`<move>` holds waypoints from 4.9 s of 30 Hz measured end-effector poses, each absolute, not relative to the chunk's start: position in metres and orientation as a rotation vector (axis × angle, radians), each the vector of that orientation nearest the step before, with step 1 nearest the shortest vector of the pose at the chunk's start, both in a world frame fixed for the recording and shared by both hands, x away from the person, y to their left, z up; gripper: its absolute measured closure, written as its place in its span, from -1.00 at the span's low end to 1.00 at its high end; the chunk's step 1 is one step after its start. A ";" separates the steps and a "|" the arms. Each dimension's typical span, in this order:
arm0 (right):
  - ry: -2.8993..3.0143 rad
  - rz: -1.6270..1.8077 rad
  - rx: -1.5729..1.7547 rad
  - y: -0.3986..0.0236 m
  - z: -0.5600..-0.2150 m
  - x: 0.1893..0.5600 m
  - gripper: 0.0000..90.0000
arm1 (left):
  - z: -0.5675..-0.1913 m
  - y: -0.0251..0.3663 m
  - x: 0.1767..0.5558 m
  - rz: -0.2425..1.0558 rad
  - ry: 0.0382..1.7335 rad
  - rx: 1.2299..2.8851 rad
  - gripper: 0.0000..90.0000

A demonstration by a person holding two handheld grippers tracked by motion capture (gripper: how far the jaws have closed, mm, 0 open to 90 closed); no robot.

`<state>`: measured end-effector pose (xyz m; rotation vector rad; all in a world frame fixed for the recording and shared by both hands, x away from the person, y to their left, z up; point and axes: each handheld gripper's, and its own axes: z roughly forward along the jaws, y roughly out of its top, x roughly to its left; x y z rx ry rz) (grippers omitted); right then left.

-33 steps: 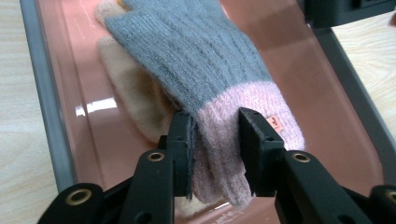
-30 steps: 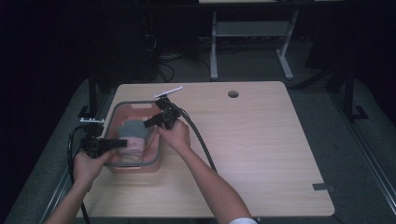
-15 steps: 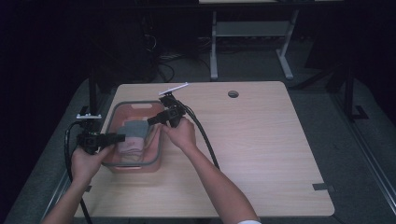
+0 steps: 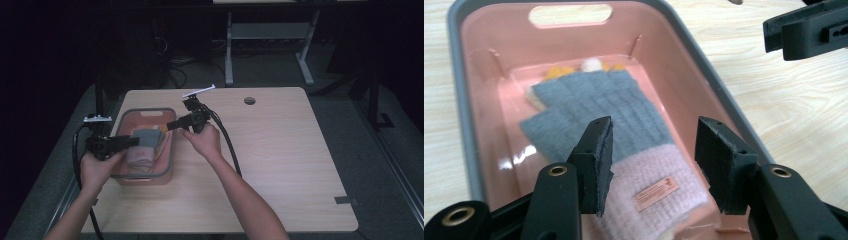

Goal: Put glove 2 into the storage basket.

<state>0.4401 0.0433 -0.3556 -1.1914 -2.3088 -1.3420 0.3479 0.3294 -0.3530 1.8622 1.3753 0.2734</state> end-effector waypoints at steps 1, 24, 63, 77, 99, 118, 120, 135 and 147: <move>-2.309 -1.342 -1.191 0.043 -0.356 0.440 0.40 | -0.353 0.328 0.348 0.270 1.367 1.863 0.10; -2.270 -1.378 -1.255 -0.001 -0.357 0.435 0.26 | -0.347 0.294 0.354 0.250 1.277 1.878 -0.17; -2.232 -1.427 -1.361 -0.065 -0.352 0.428 0.01 | -0.341 0.241 0.364 0.197 1.178 1.894 -0.34; -2.224 -1.441 -1.439 -0.092 -0.355 0.422 -0.12 | -0.341 0.222 0.365 0.180 1.141 1.911 -0.42; -2.193 -1.446 -1.541 -0.142 -0.366 0.411 -0.18 | -0.345 0.180 0.366 0.139 1.067 1.939 -0.44; -2.140 -1.448 -1.623 -0.188 -0.379 0.399 -0.22 | -0.351 0.148 0.366 0.116 1.021 1.948 -0.48; -2.141 -1.452 -1.629 -0.189 -0.380 0.399 -0.22 | -0.352 0.144 0.365 0.112 1.017 1.954 -0.48; -2.113 -1.433 -1.694 -0.220 -0.389 0.385 -0.24 | -0.359 0.119 0.361 0.085 0.978 1.969 -0.52; -2.098 -1.416 -1.707 -0.234 -0.401 0.378 -0.26 | -0.366 0.104 0.356 0.065 0.948 1.983 -0.52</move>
